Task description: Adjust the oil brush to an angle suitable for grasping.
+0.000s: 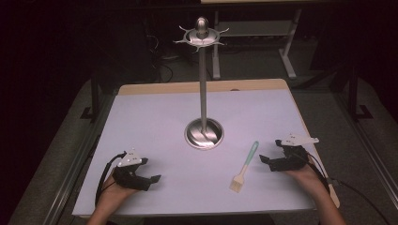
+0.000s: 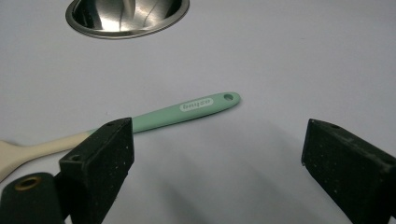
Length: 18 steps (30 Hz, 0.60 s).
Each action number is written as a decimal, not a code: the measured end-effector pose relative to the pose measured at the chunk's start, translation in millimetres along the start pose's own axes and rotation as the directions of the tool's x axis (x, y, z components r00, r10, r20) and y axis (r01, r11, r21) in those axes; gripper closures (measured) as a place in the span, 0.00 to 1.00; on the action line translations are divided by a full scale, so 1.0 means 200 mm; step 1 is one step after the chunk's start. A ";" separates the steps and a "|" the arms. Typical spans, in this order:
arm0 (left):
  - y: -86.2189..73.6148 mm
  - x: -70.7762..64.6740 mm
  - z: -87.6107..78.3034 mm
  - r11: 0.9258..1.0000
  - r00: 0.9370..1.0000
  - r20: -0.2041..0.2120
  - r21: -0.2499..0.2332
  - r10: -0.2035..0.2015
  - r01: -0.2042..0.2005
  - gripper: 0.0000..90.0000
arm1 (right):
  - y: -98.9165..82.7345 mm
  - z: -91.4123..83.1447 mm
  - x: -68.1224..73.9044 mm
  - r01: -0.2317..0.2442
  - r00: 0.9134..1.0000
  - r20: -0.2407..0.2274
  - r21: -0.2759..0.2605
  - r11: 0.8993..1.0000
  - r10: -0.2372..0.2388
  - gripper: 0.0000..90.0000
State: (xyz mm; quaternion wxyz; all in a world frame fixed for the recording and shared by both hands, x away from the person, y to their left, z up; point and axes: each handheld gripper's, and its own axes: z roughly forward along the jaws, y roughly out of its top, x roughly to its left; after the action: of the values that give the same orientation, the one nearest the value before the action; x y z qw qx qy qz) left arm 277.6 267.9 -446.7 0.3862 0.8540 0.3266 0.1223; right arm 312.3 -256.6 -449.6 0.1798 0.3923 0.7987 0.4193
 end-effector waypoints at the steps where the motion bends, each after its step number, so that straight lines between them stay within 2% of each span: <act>1: 0.00 0.00 0.00 1.000 1.000 0.000 0.000 0.000 0.000 0.16 | 0.00 0.00 0.00 0.000 1.000 0.000 0.000 1.000 0.000 0.10; 2: 0.00 0.00 0.00 1.000 1.000 0.001 -0.009 -0.011 0.011 0.16 | 0.00 0.00 0.00 0.001 1.000 0.003 0.001 1.000 -0.001 0.10; 8: 0.00 0.01 0.00 1.000 1.000 -0.005 -0.004 -0.002 0.002 0.16 | 0.00 -0.01 0.00 -0.013 1.000 0.000 -0.005 1.000 0.013 0.10; 11: 0.00 0.00 0.00 1.000 1.000 -0.003 -0.017 0.000 0.000 0.16 | 0.00 -0.01 0.00 -0.013 1.000 -0.004 0.010 1.000 0.013 0.10; 12: 0.00 0.00 -0.01 1.000 1.000 -0.003 -0.001 0.010 -0.010 0.16 | 0.01 -0.02 0.00 -0.004 1.000 -0.015 0.022 1.000 0.005 0.07; 15: 0.01 -0.01 -0.01 1.000 1.000 -0.001 -0.004 0.010 -0.010 0.16 | 0.02 -0.02 0.01 0.001 1.000 -0.025 0.032 0.999 -0.001 0.06; 16: 0.01 -0.01 -0.01 1.000 1.000 0.000 -0.004 0.007 -0.007 0.16 | 0.03 -0.02 0.01 -0.002 1.000 -0.026 0.037 0.999 0.003 0.07; 17: 0.00 -0.01 -0.01 1.000 1.000 0.000 -0.006 0.007 -0.007 0.16 | 0.04 -0.03 0.01 -0.006 1.000 -0.021 0.038 0.999 0.006 0.14; 18: 0.00 -0.01 -0.01 1.000 1.000 0.002 -0.007 0.007 -0.007 0.16 | 0.04 -0.03 0.01 -0.006 1.000 -0.021 0.038 0.999 0.006 0.14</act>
State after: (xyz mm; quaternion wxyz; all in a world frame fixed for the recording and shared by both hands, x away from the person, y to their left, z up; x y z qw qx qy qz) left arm 276.5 267.4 -445.2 0.3889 0.8539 0.3229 0.1238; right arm 311.5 -254.9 -440.3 0.1626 0.3936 0.8072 0.4086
